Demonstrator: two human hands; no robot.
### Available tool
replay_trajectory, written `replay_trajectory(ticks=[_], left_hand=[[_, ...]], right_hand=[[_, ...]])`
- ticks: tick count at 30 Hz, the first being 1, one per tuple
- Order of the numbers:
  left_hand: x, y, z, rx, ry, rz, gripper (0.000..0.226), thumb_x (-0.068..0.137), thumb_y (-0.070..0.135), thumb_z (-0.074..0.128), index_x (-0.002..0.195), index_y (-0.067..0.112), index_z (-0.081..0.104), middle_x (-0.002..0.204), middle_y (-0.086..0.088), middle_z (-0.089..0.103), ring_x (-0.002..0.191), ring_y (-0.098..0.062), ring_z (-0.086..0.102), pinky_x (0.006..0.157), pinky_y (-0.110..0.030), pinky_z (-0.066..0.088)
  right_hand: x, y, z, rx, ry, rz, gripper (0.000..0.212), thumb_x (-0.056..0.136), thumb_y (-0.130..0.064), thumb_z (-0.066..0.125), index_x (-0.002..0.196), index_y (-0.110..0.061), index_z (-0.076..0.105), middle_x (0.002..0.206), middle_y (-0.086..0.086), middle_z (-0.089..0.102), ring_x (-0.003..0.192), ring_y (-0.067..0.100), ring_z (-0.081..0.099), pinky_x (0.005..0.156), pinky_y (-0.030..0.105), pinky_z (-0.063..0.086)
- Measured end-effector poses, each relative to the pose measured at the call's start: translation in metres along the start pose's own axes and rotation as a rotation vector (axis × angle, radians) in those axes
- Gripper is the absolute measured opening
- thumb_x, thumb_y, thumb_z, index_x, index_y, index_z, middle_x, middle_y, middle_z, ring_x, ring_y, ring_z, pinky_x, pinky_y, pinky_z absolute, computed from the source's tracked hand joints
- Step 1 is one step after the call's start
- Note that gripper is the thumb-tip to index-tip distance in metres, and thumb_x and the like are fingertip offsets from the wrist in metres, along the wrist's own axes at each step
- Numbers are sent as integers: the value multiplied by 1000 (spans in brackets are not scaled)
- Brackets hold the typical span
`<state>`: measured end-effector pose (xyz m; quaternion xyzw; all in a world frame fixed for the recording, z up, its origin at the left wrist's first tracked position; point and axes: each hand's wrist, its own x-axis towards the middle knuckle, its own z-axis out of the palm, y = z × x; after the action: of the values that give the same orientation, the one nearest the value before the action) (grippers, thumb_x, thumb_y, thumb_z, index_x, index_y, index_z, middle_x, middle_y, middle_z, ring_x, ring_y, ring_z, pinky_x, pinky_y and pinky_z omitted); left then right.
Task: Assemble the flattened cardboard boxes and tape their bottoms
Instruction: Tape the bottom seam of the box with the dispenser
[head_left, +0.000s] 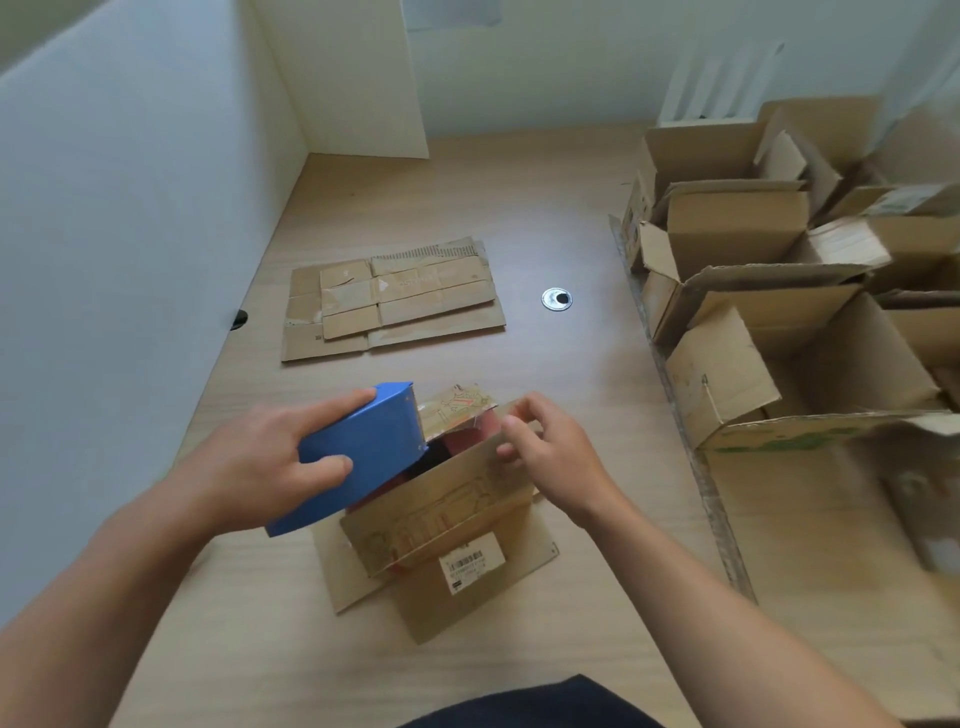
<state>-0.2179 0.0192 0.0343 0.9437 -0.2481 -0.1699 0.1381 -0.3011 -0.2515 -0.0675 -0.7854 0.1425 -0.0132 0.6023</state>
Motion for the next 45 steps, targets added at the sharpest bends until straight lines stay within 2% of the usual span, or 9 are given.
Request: replay_trajectory(ticks=[3, 9, 13, 17, 20, 28, 34, 42, 45], left_hand=[[-8, 3, -10, -112, -64, -35, 57, 83, 46, 64, 120, 79, 37, 101, 33, 57, 84, -1, 59, 65, -19, 44], [-3, -6, 10, -519, -230, -221, 56, 67, 46, 62, 117, 70, 53, 110, 29, 67, 96, -2, 66, 91, -32, 48], [10, -11, 35, -527, -318, -338, 48, 65, 44, 61, 105, 70, 60, 108, 17, 69, 97, -14, 66, 85, -31, 49], [28, -15, 40, -503, -358, -406, 45, 61, 44, 61, 100, 65, 66, 107, 12, 71, 93, -15, 68, 72, -25, 47], [40, -10, 38, -449, -422, -428, 42, 60, 44, 60, 98, 61, 68, 104, 10, 72, 88, -16, 70, 65, -24, 50], [41, -8, 39, -407, -428, -398, 41, 61, 46, 58, 92, 71, 62, 102, 15, 68, 87, -11, 67, 66, -22, 45], [46, -10, 38, -425, -389, -404, 40, 61, 47, 58, 93, 69, 62, 107, 14, 66, 91, -14, 65, 70, -26, 44], [59, -11, 39, -396, -426, -427, 35, 62, 46, 58, 87, 70, 62, 108, 12, 65, 92, -16, 64, 70, -26, 44], [62, -12, 41, -390, -426, -431, 31, 79, 38, 65, 94, 65, 61, 110, 11, 64, 93, -17, 64, 68, -25, 44]], right_hand=[[3, 17, 8, 180, -84, 99, 14, 102, -26, 50, 96, -15, 57, 104, 10, 64, 95, 17, 69, 83, 37, 60], [13, 38, 17, 415, -100, 179, 15, 104, -20, 48, 91, -17, 55, 89, 5, 57, 85, 18, 57, 79, 35, 52], [18, 40, 18, 345, -122, 170, 18, 102, -20, 53, 86, -23, 61, 87, -2, 57, 79, 8, 60, 85, 34, 59], [26, 38, 18, 253, -122, 234, 20, 99, -26, 60, 80, -18, 57, 80, -1, 59, 73, 14, 62, 85, 51, 59], [38, 36, 14, 180, -121, 330, 24, 96, -27, 65, 79, -12, 56, 77, 5, 64, 68, 19, 67, 80, 52, 60], [78, 21, -15, -112, -287, 306, 26, 91, -31, 72, 80, -12, 59, 78, 3, 67, 71, 13, 65, 57, 25, 55], [91, 28, -11, -11, -279, 388, 22, 94, -25, 69, 89, -6, 59, 93, 11, 74, 81, 20, 73, 73, 38, 63], [92, 41, -3, 80, -246, 511, 21, 96, -23, 67, 86, -7, 59, 95, 16, 74, 87, 25, 74, 70, 33, 61], [92, 43, -1, 108, -241, 567, 21, 96, -26, 66, 92, -6, 59, 100, 18, 74, 94, 27, 74, 68, 31, 60]])
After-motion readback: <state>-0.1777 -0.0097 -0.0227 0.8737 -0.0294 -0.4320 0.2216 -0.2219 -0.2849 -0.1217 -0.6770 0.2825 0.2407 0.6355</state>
